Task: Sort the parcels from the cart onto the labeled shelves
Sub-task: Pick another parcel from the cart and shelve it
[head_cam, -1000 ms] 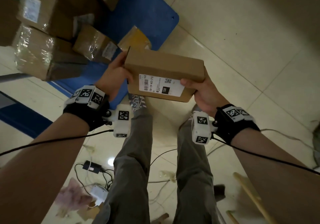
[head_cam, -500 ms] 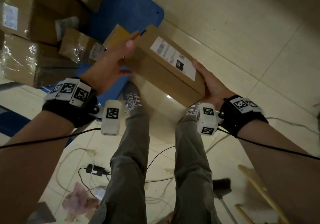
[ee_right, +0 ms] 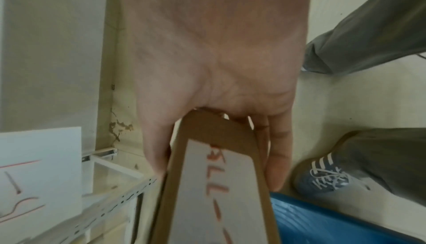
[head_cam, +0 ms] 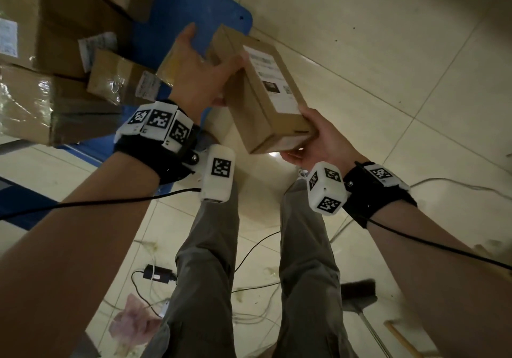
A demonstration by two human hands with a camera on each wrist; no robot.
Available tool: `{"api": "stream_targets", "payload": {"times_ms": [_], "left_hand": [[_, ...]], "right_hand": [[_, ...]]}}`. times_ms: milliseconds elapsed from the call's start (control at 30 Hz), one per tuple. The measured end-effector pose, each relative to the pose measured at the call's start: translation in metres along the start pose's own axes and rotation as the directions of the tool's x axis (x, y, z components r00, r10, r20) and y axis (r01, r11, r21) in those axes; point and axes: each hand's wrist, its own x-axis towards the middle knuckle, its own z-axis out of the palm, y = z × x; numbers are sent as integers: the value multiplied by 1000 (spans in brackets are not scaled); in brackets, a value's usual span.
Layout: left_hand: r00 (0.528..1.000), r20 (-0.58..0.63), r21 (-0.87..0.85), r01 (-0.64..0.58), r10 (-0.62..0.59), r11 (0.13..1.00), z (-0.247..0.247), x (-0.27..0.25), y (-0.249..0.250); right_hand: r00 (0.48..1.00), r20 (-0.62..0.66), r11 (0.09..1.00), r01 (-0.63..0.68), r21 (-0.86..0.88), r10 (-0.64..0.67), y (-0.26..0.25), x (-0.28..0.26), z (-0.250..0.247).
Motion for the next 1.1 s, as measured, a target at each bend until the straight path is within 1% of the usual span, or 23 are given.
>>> {"api": "stream_targets", "payload": {"times_ms": [67,167,233,300,333,400,500,533,733,833,900,967,1100], "left_hand": [[991,81,49,105,-109,993,5,4,-8],[946,219,44,236,-240,971,11,7,-21],[915,285,-28,305,-285,952,8,10,-26],[879,371,-101,360,-300,928,3,12,-29],[862,402,-109,379,-308,919,1,12,-32],[838,423,-76,411,-343,909,-2,12,-35],[789,475,-52,467,-390,882,-1,9,-37],[781,479,-57,484,-401,873,0,8,-38],[767,461,-66,531,-446,845,8,-2,-37],[785,427,-67,522,-448,851,16,-15,-18],[797,406,-63,512,-447,857,20,-29,-1],[798,409,-89,517,-443,851,24,-45,19],[818,415,-118,483,-399,867,28,-87,72]], "right_hand": [[999,47,998,-7,-56,10,-3,0,4],[999,44,996,-7,-88,11,-9,-4,10],[1000,17,999,-17,-28,17,-11,-5,5],[1000,-12,1000,-14,24,14,-12,-5,-3],[1000,-16,999,-7,40,8,-14,-5,-6],[1000,-18,998,1,58,1,-15,-5,-8],[1000,5,1000,-2,27,2,-15,-5,-6],[1000,15,1000,-4,9,4,-15,-4,-5],[1000,30,1000,5,7,-5,-15,-7,-9],[999,24,1000,27,8,-27,-20,-22,-10],[998,21,998,61,31,-62,-24,-40,-8],[995,20,994,92,64,-93,-31,-62,-5],[988,33,981,146,124,-152,-49,-119,3]]}}
